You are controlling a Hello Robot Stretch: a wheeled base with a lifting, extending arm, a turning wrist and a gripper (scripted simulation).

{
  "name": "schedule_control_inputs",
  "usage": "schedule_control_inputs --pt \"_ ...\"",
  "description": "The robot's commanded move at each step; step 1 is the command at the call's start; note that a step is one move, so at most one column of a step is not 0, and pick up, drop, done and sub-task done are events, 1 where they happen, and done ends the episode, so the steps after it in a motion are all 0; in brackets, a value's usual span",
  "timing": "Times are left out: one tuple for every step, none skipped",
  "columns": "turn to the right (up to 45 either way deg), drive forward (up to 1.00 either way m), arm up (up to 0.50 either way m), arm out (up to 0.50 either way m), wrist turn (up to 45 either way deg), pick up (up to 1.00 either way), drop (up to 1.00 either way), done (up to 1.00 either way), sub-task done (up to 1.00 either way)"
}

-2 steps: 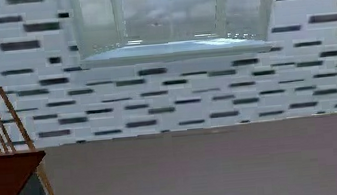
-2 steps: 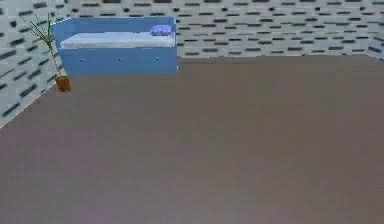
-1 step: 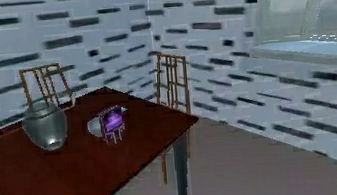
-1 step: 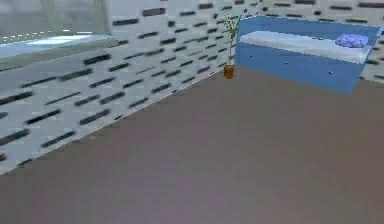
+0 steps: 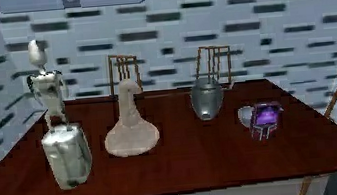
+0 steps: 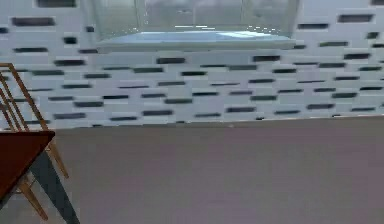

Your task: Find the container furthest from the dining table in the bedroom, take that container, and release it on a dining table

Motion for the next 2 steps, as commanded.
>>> schedule_control_inputs --pt "-45.0 0.0 0.0 0.0 0.0 0.0 0.0 0.0 0.0" --pt "-45.0 0.0 0.0 0.0 0.0 0.0 0.0 0.0 0.0"
